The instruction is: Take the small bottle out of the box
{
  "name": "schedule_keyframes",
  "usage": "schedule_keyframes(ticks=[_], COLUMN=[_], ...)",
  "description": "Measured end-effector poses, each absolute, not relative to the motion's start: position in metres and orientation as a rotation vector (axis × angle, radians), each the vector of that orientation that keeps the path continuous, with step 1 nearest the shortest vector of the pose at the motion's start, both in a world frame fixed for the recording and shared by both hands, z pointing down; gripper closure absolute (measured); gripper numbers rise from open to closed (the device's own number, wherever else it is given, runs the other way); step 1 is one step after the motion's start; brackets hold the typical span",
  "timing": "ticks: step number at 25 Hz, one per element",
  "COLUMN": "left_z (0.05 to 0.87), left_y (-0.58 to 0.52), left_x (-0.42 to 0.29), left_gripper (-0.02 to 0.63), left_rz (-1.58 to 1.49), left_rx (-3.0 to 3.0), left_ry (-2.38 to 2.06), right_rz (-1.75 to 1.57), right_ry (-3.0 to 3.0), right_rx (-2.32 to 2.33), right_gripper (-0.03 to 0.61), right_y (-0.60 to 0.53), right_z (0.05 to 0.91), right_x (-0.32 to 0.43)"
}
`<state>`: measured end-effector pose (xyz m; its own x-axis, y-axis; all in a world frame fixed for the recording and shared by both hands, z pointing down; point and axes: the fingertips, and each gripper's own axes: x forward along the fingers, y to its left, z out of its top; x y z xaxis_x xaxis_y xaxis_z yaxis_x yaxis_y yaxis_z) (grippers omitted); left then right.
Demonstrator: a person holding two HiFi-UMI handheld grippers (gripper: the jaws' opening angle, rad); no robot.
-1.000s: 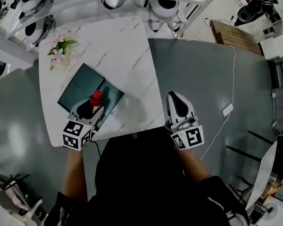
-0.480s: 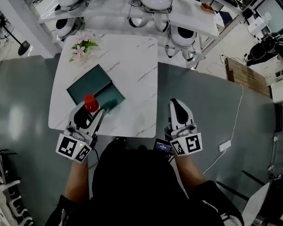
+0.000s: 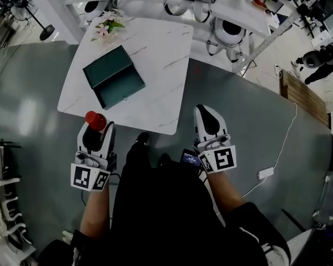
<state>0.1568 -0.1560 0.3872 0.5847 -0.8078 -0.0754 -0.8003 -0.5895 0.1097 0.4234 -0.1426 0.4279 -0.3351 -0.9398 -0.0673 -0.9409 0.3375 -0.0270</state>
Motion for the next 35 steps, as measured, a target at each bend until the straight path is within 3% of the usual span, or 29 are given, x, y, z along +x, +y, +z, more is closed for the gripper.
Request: schedule_keyframes(ticks=[13,35], left_z=[0.434,0.455], left_y=[-0.052,0.159], left_x=[0.106,0.058], left_gripper=[0.38,0.379], left_rz=[-0.056,-0.077], left_rx=[2.505,2.477], left_ry=[-1.688,-1.643], right_rz=[-0.101,-0.115], right_ry=[2.668,2.817], right_rx=[-1.604,-1.54], right_gripper=[0.538,0.538], right_y=[-0.08,0.114], right_z=[0.462,0.448], right_x=[0.39,0.311])
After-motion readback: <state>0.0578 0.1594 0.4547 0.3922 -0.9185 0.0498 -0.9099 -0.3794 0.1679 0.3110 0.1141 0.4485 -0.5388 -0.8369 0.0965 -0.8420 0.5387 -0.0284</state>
